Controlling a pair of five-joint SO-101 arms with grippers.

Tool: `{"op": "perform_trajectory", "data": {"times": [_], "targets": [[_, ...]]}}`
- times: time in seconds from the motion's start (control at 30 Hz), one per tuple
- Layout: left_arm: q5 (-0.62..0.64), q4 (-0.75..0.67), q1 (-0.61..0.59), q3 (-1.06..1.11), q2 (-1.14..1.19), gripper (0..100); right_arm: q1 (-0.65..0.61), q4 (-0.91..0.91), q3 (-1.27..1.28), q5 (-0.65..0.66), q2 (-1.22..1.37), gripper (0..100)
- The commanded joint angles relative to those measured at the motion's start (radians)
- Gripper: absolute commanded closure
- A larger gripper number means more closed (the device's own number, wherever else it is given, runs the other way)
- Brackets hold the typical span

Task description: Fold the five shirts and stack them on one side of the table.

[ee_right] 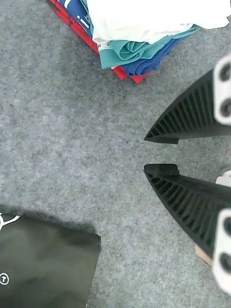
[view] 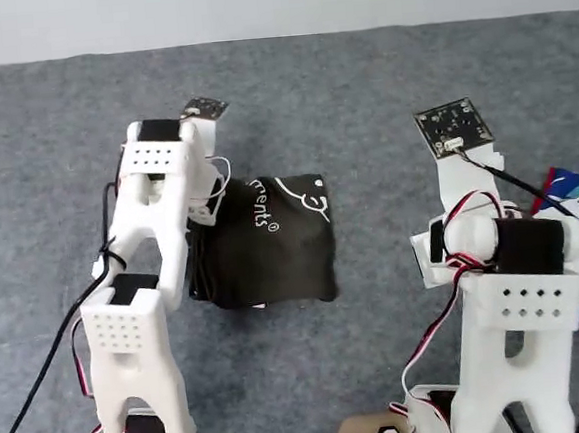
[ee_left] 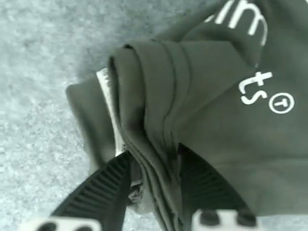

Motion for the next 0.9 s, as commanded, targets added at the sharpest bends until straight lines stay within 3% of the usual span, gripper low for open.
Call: {"op": "perform_trajectory", "data": {"times": [0.0,0.13,0.5,0.87], "targets": [[-0.005,0.008,0.006,-0.031,-0.009,90,0.010,0.038,-0.008,0.000,-0.022,91.3],[-0.005,0.005,0.006,-0.031,-0.009,100,0.010,0.036,-0.008,0.000,-0.022,91.3],[-0.008,0.101,-0.003,-0.134,-0.034,100,0.010,0.031,-0.008,0.000,-0.022,91.3],[-0.011,0.112,-0.098,-0.214,-0.026,100,0.010,0.031,-0.008,0.000,-0.022,91.3]]}}
